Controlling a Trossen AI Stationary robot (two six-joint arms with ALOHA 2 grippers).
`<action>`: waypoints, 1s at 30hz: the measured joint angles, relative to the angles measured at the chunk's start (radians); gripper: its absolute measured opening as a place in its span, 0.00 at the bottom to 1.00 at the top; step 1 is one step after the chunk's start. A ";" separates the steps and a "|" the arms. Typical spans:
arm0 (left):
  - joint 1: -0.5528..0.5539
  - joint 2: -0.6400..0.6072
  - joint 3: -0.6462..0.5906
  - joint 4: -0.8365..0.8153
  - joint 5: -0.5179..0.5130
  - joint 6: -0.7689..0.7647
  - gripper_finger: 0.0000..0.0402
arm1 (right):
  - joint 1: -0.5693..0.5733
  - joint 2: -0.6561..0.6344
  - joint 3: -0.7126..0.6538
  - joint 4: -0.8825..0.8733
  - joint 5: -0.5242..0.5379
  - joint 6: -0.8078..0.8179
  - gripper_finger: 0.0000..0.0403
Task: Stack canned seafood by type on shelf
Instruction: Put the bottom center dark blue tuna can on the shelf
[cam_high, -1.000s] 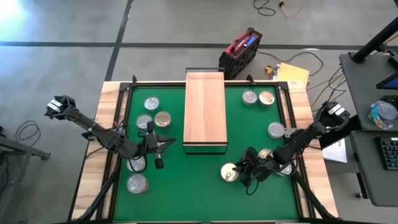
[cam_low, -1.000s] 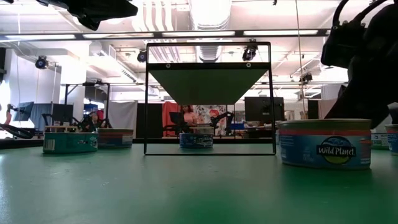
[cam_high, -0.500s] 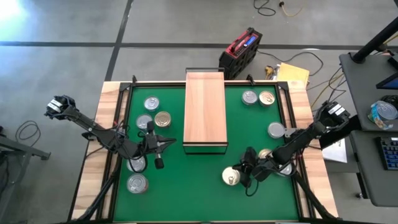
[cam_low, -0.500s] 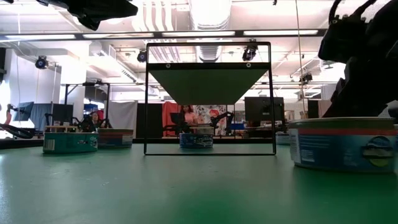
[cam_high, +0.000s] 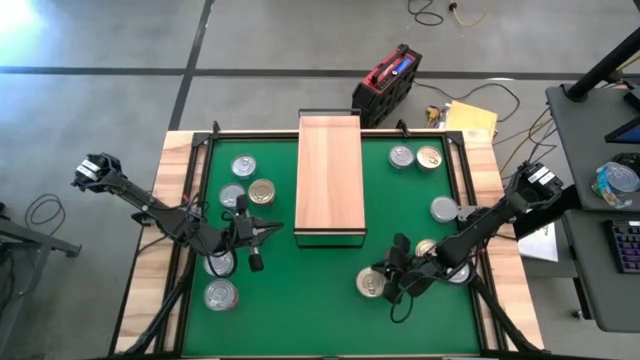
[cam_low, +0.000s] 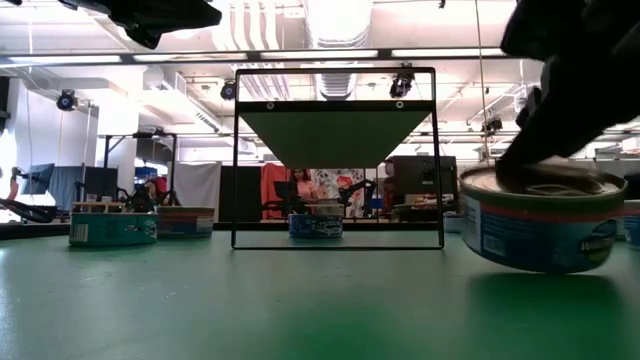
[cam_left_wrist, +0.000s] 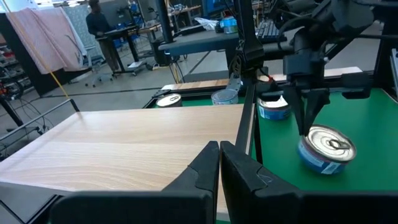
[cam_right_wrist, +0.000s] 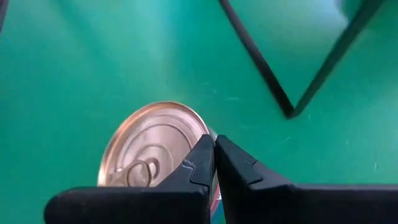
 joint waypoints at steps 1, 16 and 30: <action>0.000 0.000 0.000 0.000 0.000 0.000 0.00 | 0.001 0.000 0.010 -0.021 0.011 -0.010 0.02; 0.000 0.000 0.000 0.000 0.000 0.000 0.00 | 0.022 -0.004 0.106 -0.213 0.075 -0.023 0.02; 0.000 0.000 0.000 0.000 0.000 0.001 0.00 | -0.052 -0.098 0.097 -0.298 -0.120 0.160 0.28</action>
